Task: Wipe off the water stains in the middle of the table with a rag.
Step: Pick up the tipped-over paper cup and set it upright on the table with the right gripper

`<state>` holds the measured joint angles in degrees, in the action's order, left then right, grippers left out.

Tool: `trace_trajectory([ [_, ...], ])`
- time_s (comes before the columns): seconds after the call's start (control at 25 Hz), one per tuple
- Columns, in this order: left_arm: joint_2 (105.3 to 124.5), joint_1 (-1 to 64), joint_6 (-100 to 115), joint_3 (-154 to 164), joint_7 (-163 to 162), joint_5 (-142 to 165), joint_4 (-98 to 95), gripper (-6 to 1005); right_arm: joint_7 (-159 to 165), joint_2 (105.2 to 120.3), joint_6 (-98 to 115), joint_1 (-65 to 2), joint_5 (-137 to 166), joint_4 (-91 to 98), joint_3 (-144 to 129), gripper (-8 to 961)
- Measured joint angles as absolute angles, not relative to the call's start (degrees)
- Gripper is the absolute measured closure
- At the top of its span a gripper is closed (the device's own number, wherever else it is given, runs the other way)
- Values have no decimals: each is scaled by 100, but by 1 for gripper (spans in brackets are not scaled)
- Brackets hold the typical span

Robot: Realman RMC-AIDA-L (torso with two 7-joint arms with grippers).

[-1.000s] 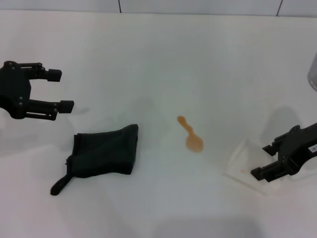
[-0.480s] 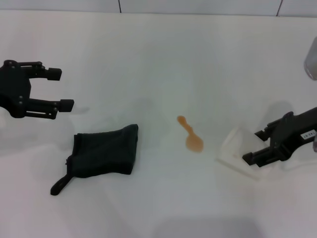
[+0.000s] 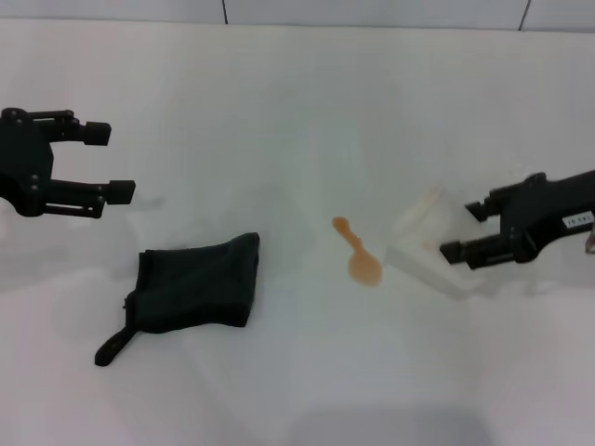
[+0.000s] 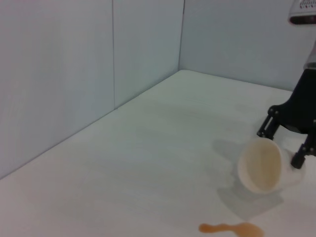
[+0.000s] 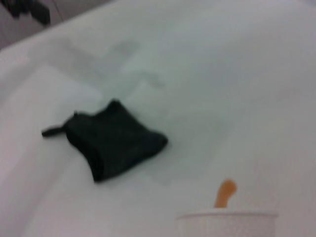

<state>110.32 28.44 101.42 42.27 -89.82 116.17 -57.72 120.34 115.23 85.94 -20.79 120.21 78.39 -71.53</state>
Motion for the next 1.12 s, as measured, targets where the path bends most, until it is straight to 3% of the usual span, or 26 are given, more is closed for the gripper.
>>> trace_trajectory([
  [1.12,11071,2886,9988,4225,-8650,11637,-5383,140,7708,11503,7997,-2322,9302,4029,-4963,299],
])
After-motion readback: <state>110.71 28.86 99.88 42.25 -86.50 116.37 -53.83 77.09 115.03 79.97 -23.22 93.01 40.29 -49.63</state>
